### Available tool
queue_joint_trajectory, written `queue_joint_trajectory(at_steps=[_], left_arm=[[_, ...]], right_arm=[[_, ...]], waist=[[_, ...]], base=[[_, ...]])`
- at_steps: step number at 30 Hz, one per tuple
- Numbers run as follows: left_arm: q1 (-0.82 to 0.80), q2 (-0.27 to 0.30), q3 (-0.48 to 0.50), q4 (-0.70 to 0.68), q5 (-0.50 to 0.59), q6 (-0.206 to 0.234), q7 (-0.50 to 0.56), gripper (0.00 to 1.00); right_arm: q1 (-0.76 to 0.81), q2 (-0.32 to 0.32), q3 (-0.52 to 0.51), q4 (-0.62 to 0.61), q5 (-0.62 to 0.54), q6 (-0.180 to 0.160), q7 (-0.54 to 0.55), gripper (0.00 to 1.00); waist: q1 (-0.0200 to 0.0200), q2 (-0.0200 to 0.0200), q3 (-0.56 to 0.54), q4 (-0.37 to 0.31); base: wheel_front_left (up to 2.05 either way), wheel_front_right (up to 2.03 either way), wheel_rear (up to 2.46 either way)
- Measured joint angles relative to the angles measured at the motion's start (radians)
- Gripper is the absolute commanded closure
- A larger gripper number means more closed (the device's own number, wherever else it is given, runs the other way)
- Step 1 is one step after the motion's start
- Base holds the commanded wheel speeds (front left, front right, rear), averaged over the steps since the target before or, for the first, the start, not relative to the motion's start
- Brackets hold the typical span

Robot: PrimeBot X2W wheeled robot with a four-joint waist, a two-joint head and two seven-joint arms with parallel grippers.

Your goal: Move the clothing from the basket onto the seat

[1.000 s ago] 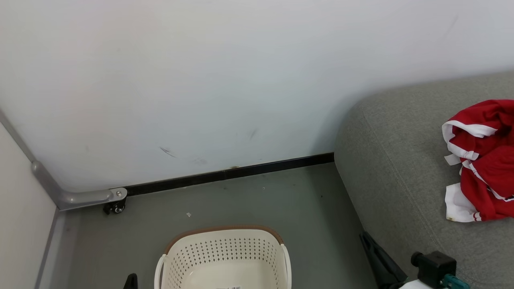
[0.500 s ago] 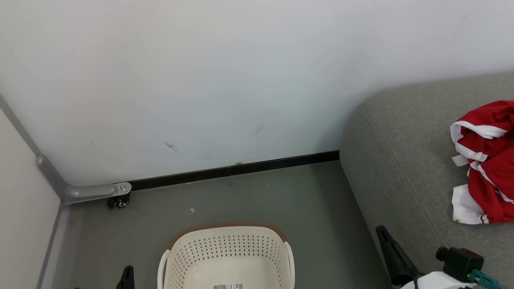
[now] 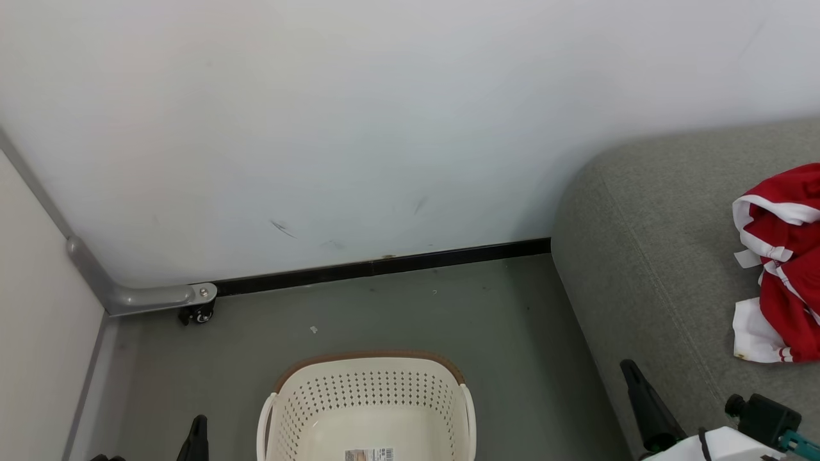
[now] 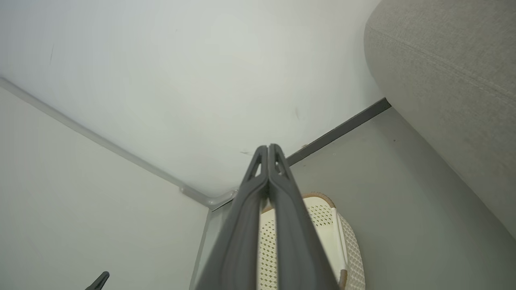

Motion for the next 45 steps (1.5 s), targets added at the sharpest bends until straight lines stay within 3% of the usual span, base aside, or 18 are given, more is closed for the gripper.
queue_joint_trajectory(at_steps=[8,22,28,45], left_arm=[[0.000,0.002,0.011,-0.003,-0.099,-0.012,0.021,1.00],[-0.029,0.007,0.029,-0.005,-0.270,-0.035,0.071,1.00],[-0.046,0.012,0.039,-0.009,-0.342,-0.044,0.091,1.00],[-0.083,0.016,0.063,-0.016,-0.545,-0.071,0.144,1.00]], right_arm=[[-0.004,-0.009,-0.017,0.020,0.131,0.000,0.027,1.00],[-0.046,-0.027,-0.032,0.045,0.364,-0.001,0.063,1.00],[-0.061,-0.034,-0.047,0.058,0.460,-0.001,0.081,1.00],[-0.086,-0.047,-0.069,0.082,0.737,-0.001,0.126,1.00]], waist=[[0.0003,0.0000,0.002,0.008],[-0.0114,0.0000,0.019,0.022],[-0.0144,0.0000,0.027,0.027],[-0.0159,0.0000,0.044,0.044]], base=[[0.00,0.00,0.00],[0.00,0.00,0.00],[0.00,0.00,0.00],[0.00,0.00,0.00]])
